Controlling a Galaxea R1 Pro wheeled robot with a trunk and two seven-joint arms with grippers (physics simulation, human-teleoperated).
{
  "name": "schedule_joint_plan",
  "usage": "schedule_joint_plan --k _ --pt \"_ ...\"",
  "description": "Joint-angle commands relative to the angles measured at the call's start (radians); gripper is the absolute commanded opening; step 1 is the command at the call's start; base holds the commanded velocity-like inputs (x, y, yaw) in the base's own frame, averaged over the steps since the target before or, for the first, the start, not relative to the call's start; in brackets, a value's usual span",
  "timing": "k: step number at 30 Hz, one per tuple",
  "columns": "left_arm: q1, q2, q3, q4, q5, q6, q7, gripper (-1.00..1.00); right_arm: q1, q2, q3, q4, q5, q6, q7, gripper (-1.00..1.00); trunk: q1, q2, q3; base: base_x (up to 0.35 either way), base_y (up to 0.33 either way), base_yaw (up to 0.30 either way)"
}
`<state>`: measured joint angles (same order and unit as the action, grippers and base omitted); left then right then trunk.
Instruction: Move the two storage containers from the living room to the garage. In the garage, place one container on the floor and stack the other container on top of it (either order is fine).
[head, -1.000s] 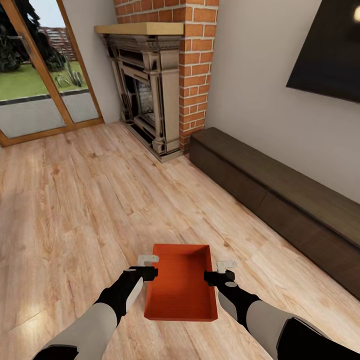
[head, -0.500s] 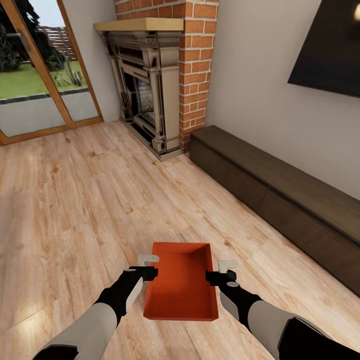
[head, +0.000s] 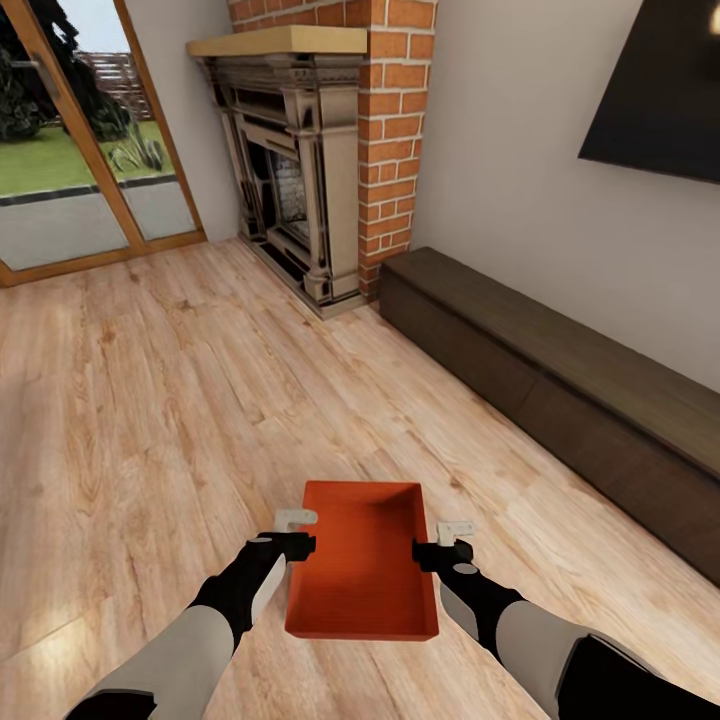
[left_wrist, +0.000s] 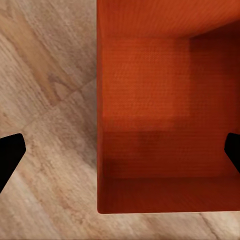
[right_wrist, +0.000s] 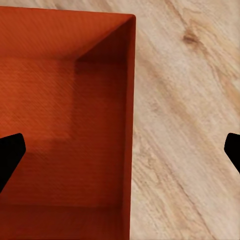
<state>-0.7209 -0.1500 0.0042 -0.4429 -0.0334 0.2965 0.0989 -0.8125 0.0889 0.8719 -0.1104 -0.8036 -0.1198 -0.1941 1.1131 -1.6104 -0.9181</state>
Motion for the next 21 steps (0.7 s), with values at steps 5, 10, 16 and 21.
schedule_joint_plan --k 5,10,16,21 --pt "0.000 0.000 0.000 -0.002 -0.003 0.006 0.002 1.00 -0.001 0.000 0.009 0.000 -0.009 -0.003 -0.004 1.00 0.019 -0.036 -0.016 0.000 0.000 0.000" --pt "0.000 0.000 0.000 -0.002 -0.003 0.006 0.002 1.00 -0.001 0.000 0.009 0.000 -0.009 -0.003 -0.004 1.00 0.038 -0.071 -0.032 0.000 0.000 0.000" --pt "0.000 0.000 0.000 -0.002 -0.003 0.006 0.002 1.00 -0.001 -0.003 0.009 0.000 -0.009 -0.003 -0.004 1.00 0.061 -0.113 -0.051 0.000 0.000 0.000" --pt "0.000 0.001 0.000 -0.002 -0.003 0.006 0.002 1.00 -0.001 -0.003 0.009 0.000 -0.009 -0.003 -0.004 1.00 0.081 -0.148 -0.067 0.000 0.000 0.000"
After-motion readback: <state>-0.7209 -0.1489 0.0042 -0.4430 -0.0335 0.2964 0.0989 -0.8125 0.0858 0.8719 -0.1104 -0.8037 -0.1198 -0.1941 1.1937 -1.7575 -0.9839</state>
